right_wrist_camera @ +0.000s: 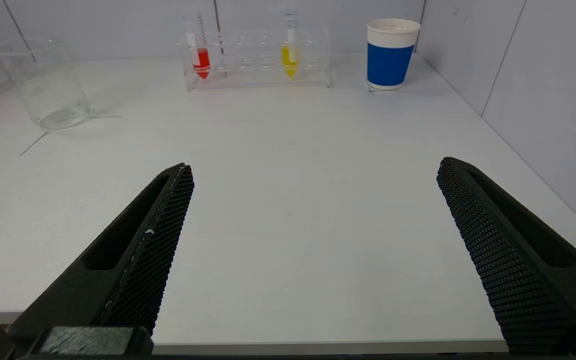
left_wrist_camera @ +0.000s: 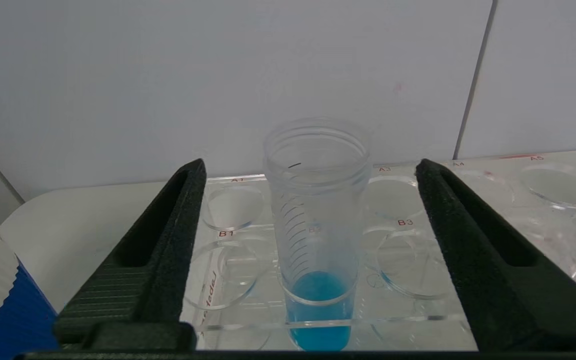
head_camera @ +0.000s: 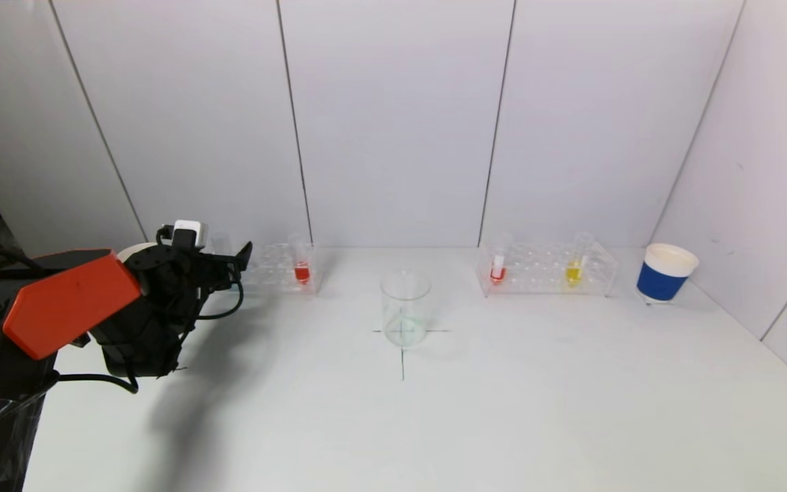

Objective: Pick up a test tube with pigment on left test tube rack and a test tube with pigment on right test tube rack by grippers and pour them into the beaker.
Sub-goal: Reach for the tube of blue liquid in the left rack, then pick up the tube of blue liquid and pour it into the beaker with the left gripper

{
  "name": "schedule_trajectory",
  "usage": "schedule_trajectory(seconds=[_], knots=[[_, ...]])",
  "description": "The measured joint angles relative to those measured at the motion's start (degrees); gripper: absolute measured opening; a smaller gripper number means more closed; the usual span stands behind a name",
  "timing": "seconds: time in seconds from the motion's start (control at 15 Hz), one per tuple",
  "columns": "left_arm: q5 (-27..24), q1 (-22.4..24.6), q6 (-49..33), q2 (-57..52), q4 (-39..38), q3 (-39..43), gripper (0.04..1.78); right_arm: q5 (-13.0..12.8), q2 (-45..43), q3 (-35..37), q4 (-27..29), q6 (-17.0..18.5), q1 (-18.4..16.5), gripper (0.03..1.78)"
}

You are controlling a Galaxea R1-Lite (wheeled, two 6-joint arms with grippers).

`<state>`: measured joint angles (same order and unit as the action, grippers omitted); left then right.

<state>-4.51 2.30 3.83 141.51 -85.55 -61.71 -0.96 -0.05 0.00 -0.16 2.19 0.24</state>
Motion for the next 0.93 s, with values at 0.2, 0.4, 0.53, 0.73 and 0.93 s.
schedule_trajectory(seconds=[0.2, 0.4, 0.53, 0.73, 0.93], knots=[[0.16, 0.01, 0.00, 0.02, 0.02, -0.20, 0.92, 0.00, 0.00, 0.00, 0.00, 0.00, 0.00, 1.77], [0.13, 0.00, 0.00, 0.02, 0.02, -0.24, 0.48, 0.00, 0.00, 0.00, 0.00, 0.00, -0.02, 1.77], [0.13, 0.04, 0.00, 0.02, -0.05, -0.20, 0.46, 0.00, 0.00, 0.00, 0.00, 0.00, 0.00, 1.77], [0.13, 0.04, 0.00, 0.02, -0.05, -0.17, 0.46, 0.00, 0.00, 0.00, 0.00, 0.00, 0.00, 1.77], [0.13, 0.04, -0.02, 0.00, -0.05, -0.17, 0.46, 0.00, 0.00, 0.00, 0.02, 0.00, 0.00, 1.77]])
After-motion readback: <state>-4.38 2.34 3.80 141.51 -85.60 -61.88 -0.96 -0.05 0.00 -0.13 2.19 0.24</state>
